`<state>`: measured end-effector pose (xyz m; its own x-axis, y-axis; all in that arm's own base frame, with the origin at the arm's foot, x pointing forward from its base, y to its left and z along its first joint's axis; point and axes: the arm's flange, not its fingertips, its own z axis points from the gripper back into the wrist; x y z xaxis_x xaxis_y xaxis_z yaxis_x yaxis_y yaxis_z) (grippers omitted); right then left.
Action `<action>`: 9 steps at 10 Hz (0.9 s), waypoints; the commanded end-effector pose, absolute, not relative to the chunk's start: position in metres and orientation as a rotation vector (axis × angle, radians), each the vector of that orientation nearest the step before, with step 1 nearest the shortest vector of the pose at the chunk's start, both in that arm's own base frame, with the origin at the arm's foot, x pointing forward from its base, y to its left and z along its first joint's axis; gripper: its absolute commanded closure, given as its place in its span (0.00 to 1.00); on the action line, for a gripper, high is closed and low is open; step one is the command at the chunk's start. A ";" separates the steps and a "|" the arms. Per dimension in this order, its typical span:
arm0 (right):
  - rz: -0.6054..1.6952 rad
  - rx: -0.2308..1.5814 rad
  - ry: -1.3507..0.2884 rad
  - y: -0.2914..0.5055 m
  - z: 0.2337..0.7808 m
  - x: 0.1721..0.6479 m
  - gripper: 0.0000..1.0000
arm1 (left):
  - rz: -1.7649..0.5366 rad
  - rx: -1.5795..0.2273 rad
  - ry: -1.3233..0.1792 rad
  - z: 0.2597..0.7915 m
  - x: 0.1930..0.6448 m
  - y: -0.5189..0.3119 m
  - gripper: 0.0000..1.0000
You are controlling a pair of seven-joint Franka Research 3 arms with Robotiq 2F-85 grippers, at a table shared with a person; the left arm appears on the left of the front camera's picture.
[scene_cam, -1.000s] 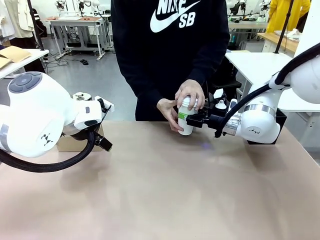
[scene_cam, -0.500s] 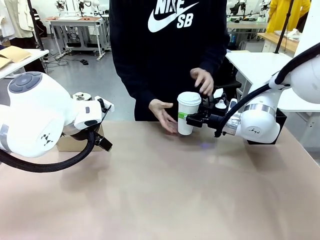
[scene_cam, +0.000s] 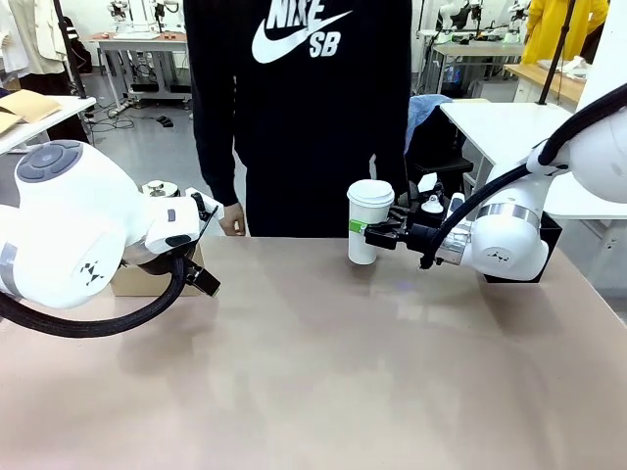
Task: Pour a drink into a cup and package it in a carrier.
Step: When a person places the Paper Cup Lid on the 600 ml Paper Cup , lift the 600 ml Paper Cup.
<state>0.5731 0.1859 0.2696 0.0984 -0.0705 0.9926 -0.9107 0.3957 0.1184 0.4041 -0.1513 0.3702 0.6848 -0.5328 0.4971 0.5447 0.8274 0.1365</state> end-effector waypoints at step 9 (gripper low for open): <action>0.793 1.014 -1.286 0.173 0.314 0.571 0.19 | -0.605 -0.024 -0.550 0.370 0.404 -0.152 0.00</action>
